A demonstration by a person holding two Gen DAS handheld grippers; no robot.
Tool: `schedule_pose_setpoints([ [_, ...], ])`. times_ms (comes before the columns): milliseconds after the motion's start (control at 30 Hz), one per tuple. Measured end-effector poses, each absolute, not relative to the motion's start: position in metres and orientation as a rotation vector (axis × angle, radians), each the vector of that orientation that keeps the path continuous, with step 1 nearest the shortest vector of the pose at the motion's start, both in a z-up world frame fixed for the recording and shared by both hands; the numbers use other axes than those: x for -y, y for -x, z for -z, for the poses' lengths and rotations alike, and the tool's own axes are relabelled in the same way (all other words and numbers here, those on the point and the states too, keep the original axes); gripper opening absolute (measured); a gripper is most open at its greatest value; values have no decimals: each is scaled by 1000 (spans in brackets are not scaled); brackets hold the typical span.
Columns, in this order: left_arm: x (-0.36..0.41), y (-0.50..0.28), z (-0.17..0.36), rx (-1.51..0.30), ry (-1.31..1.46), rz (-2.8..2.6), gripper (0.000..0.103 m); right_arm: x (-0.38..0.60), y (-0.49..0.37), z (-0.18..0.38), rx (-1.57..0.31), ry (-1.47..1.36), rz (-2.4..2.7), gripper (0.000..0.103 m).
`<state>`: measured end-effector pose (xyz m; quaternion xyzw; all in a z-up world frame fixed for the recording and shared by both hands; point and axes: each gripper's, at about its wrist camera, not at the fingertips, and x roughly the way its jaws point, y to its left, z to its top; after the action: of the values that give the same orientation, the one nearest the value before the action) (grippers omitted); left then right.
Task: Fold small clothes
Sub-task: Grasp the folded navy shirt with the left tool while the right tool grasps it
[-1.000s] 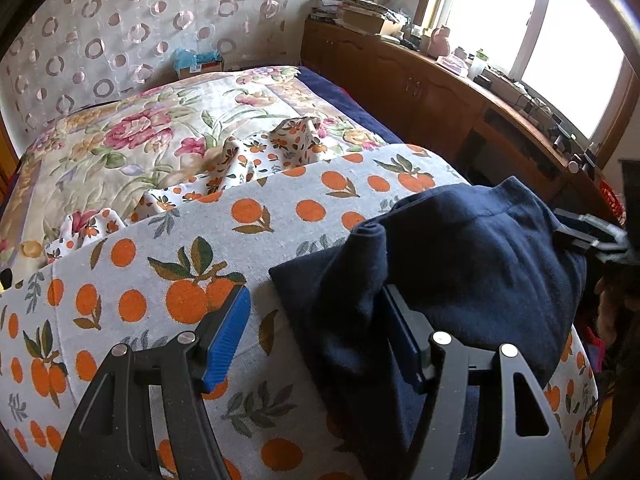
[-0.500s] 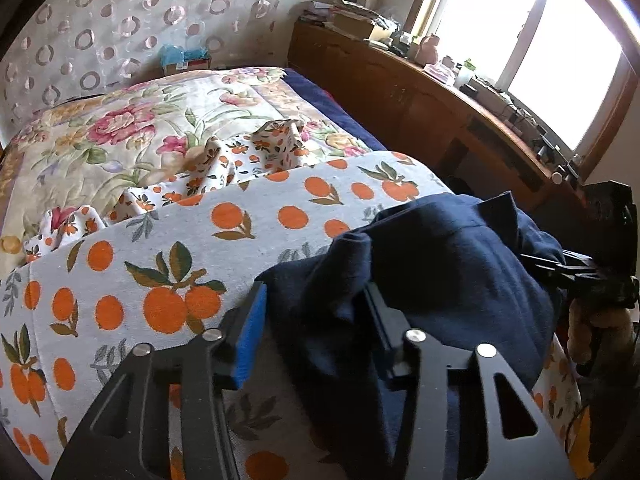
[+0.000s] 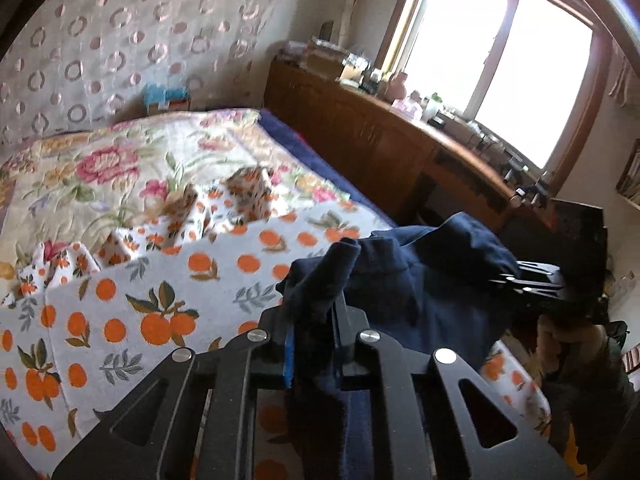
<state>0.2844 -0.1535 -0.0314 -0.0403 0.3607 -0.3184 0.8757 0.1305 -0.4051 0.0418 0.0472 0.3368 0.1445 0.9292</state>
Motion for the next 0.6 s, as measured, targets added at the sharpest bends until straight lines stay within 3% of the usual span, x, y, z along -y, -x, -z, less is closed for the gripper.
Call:
schedule_pose_setpoints([
  [600,28,-234,-23,-559,114,453,14,311,-147,-81,-537,87,-481,20],
])
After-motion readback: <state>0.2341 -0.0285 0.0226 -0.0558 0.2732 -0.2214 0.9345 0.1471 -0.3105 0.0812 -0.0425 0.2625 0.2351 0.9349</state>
